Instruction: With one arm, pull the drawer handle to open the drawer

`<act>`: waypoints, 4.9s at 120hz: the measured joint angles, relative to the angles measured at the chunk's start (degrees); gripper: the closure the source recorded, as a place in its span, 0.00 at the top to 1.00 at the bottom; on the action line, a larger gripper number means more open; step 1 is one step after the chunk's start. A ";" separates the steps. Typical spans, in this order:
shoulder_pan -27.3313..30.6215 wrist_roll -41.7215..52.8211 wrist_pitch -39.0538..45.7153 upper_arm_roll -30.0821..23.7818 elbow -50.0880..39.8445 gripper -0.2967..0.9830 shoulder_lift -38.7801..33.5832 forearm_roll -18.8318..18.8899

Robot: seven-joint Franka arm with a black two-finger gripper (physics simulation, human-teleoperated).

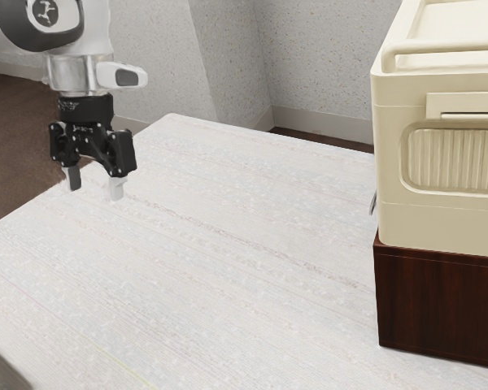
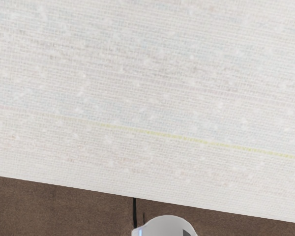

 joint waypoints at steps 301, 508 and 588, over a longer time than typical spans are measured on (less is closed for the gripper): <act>-24.29 -10.32 51.13 9.60 -5.49 0.77 17.04 -35.47; -28.41 -13.70 60.80 15.67 -5.87 0.77 18.94 -31.13; -20.41 -13.78 58.96 13.53 -7.00 0.77 18.60 -29.80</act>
